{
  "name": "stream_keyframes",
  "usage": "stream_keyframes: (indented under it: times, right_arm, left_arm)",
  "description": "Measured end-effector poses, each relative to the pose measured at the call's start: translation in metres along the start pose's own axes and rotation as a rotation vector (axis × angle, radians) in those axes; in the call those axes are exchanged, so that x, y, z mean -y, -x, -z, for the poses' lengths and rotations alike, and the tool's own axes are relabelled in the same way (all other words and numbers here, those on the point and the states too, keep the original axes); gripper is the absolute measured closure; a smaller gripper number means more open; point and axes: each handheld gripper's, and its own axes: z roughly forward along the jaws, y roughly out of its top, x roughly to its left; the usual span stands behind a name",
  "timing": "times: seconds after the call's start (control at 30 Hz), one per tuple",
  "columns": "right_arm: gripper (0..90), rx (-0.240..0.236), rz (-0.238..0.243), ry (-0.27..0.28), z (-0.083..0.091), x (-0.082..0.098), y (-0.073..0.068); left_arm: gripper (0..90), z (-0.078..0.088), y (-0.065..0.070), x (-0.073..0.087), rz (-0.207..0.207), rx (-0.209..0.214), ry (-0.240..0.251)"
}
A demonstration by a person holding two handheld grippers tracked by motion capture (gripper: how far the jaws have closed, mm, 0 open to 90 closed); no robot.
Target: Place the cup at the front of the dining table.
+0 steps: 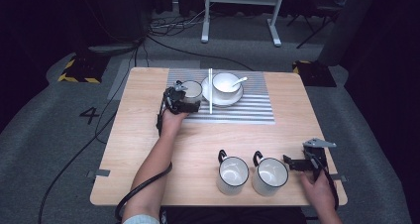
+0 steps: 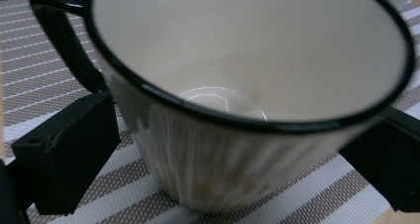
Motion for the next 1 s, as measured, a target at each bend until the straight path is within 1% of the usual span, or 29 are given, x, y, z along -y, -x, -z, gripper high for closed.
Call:
stream_keyframes:
  times: [0.03, 0.1, 0.13, 0.17, 0.2, 0.23, 0.27, 0.3, 0.33, 0.4, 0.43, 0.47, 0.5, 0.53, 0.6, 0.63, 0.67, 0.7, 0.73, 0.8, 0.83, 0.9, 0.93, 0.97, 1.0]
  right_arm:
    - [0.5, 0.000, 0.000, 0.000, 0.000, 0.000, 0.000]
    - [0.5, 0.000, 0.000, 0.000, 0.000, 0.000, 0.000]
    - [0.5, 0.000, 0.000, 0.000, 0.000, 0.000, 0.000]
    - [0.5, 0.000, 0.000, 0.000, 0.000, 0.000, 0.000]
    - [0.5, 0.000, 0.000, 0.000, 0.000, 0.000, 0.000]
    - [0.5, 0.000, 0.000, 0.000, 0.000, 0.000, 0.000]
    - [0.5, 0.000, 0.000, 0.000, 0.000, 0.000, 0.000]
    - [0.5, 0.001, -0.001, 0.000, 0.000, 0.000, 0.000]
    - [0.5, 0.001, -0.001, 0.000, 0.000, 0.000, 0.000]
    - [0.5, 0.002, -0.002, 0.000, 0.000, 0.000, 0.000]
    - [0.5, 0.002, -0.002, 0.000, 0.000, 0.000, 0.000]
    - [0.5, 0.002, -0.002, 0.000, 0.000, 0.000, 0.000]
    - [0.4, 0.002, -0.002, 0.000, 0.000, 0.000, 0.000]
    - [0.5, 0.002, -0.002, 0.000, 0.000, 0.000, 0.000]
    - [0.5, 0.000, -0.002, 0.003, 0.000, 0.000, -0.001]
    - [0.4, -0.002, -0.003, 0.002, 0.000, -0.001, -0.001]
    - [0.4, -0.002, -0.003, 0.002, 0.000, -0.001, -0.001]
    - [0.5, -0.002, -0.002, 0.003, 0.000, -0.001, -0.001]
    - [0.5, -0.002, -0.003, 0.002, 0.000, -0.001, -0.001]
    - [0.4, -0.002, -0.003, 0.002, -0.001, -0.001, -0.001]
    - [0.5, -0.002, -0.003, 0.002, -0.001, -0.001, -0.001]
    - [0.5, -0.002, -0.003, 0.002, -0.001, -0.001, -0.001]
    - [0.4, -0.003, -0.005, 0.001, 0.000, -0.001, -0.002]
    - [0.5, -0.003, -0.005, 0.001, 0.000, -0.001, -0.002]
    - [0.5, -0.003, -0.005, 0.002, 0.000, -0.001, -0.002]
  left_arm:
    - [0.0, 0.000, 0.000, 0.000, 0.000, 0.000, 0.000]
    - [0.0, 0.008, 0.001, 0.000, 0.007, 0.004, 0.014]
    - [0.0, 0.012, 0.000, 0.000, -0.004, 0.002, 0.009]
    - [0.0, 0.016, 0.001, 0.000, 0.004, 0.010, 0.016]
    - [0.0, 0.019, 0.001, -0.001, -0.001, 0.014, 0.015]
    - [0.0, 0.023, 0.002, -0.001, 0.004, 0.016, 0.025]
    - [0.1, 0.028, 0.002, -0.002, -0.007, 0.018, 0.024]
    - [0.6, 0.035, 0.005, -0.004, -0.009, 0.014, 0.033]
    - [0.7, 0.035, 0.005, -0.004, -0.009, 0.014, 0.033]
    - [0.8, 0.044, 0.007, -0.005, -0.019, 0.015, 0.031]
    - [0.8, 0.048, 0.007, -0.006, -0.040, 0.005, 0.030]
    - [0.8, 0.050, 0.007, -0.007, -0.044, -0.001, 0.032]
    - [0.8, 0.053, 0.008, -0.007, -0.032, -0.004, 0.043]
    - [0.8, 0.057, 0.008, -0.008, -0.041, -0.012, 0.039]
    - [0.8, 0.065, 0.009, -0.009, -0.046, -0.009, 0.048]
    - [0.8, 0.072, 0.011, -0.009, -0.045, -0.006, 0.062]
    - [0.8, 0.072, 0.011, -0.009, -0.045, -0.006, 0.062]
    - [0.8, 0.078, 0.012, -0.009, -0.057, -0.012, 0.065]
    - [0.8, 0.080, 0.013, -0.009, -0.045, -0.004, 0.069]
    - [0.8, 0.089, 0.012, -0.008, -0.056, -0.007, 0.075]
    - [0.8, 0.093, 0.013, -0.007, -0.053, 0.000, 0.073]
    - [0.9, 0.101, 0.012, -0.005, -0.063, 0.005, 0.064]
    - [1.0, 0.106, 0.012, -0.004, -0.063, 0.005, 0.061]
    - [1.2, 0.115, 0.011, -0.002, -0.072, 0.001, 0.059]
    - [1.3, 0.118, 0.010, -0.001, -0.076, -0.004, 0.064]
